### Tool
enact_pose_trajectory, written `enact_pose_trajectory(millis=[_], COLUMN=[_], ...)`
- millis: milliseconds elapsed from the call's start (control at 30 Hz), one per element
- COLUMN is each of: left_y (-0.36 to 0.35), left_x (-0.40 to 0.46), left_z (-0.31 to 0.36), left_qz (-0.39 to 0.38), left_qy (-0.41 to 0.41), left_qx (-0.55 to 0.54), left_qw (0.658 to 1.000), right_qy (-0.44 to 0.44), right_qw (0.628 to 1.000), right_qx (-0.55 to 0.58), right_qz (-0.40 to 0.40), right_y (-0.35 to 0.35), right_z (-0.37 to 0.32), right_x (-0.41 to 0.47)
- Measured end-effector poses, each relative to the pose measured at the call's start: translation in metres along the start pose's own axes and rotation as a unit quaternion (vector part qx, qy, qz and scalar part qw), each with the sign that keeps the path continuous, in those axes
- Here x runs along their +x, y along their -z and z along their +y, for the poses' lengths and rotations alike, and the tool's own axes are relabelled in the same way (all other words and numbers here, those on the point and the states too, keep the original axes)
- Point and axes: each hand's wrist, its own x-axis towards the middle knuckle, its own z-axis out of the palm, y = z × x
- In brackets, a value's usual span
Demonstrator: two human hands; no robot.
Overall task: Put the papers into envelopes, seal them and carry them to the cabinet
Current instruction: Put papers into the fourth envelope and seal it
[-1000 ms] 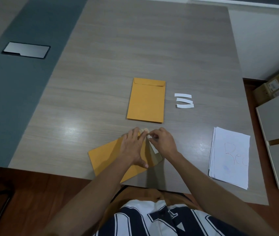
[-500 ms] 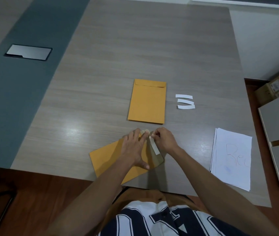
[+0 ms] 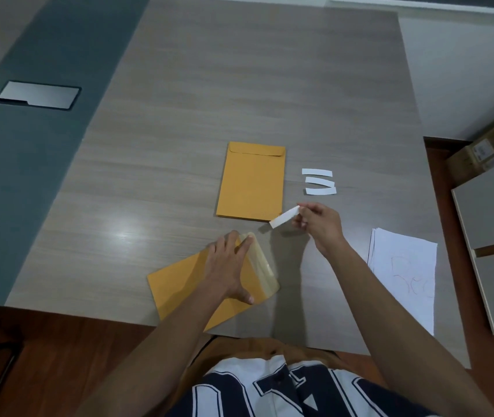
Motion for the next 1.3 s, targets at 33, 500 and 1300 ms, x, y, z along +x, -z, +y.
enact_pose_trajectory(millis=[33,500,1300], left_y=[0.000,0.002,0.006], left_x=[0.001,0.010,0.008], left_z=[0.000,-0.004,-0.004], left_qz=[0.000,0.000,-0.002], left_qy=[0.000,-0.007,-0.015], left_qx=[0.000,0.008,0.008], left_qw=[1.000,1.000,1.000], right_qy=[-0.001,0.002,0.184], right_qw=[1.000,0.984,0.851], right_qx=[0.005,-0.116,-0.490], right_qz=[0.005,0.137,0.037], right_y=[0.001,0.023,0.020], right_z=[-0.005,-0.086,-0.063], right_x=[0.005,0.134,0.130])
